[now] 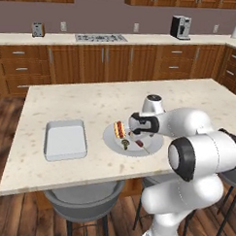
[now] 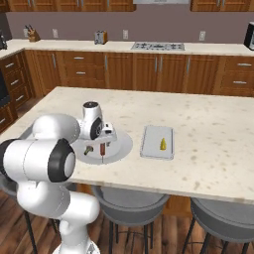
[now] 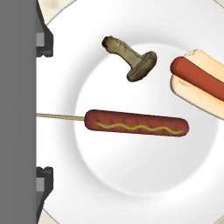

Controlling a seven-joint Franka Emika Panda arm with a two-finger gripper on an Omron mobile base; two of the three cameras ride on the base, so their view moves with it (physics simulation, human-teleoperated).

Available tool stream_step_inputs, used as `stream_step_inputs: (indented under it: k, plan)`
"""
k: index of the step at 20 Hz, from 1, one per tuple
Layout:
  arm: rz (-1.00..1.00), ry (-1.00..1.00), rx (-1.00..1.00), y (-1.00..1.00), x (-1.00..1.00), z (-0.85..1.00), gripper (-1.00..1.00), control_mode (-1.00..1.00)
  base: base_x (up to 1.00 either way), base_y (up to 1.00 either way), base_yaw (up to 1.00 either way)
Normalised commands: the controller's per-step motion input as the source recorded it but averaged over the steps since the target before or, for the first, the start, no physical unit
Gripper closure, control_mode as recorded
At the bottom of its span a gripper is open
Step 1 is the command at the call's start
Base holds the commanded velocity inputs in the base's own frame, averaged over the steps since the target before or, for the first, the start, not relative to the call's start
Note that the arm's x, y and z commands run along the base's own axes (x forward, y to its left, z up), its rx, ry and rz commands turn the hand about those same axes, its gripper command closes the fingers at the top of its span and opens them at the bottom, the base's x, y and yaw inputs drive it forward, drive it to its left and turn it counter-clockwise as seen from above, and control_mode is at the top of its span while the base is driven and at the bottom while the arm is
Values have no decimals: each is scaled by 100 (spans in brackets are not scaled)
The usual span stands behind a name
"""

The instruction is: Place one cooked food and one vegetable from the large plate to each tupperware container.

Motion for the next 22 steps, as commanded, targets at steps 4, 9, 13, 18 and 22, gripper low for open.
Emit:
stream_step_inputs:
  k: [4, 9, 13, 18, 22]
  plan:
    - [0, 0, 0, 0, 17, -41, -100, -100, 0, 0, 0]
    - [0, 0, 0, 0, 22, -25, -100, -100, 0, 0, 0]
    - [0, 0, 0, -3, 38, -6, -100, -100, 0, 0, 0]
    - [0, 0, -1, 0, 27, -27, -100, -100, 0, 0, 0]
    - [0, 1, 1, 0, 1, -15, -100, -100, 0, 0, 0]
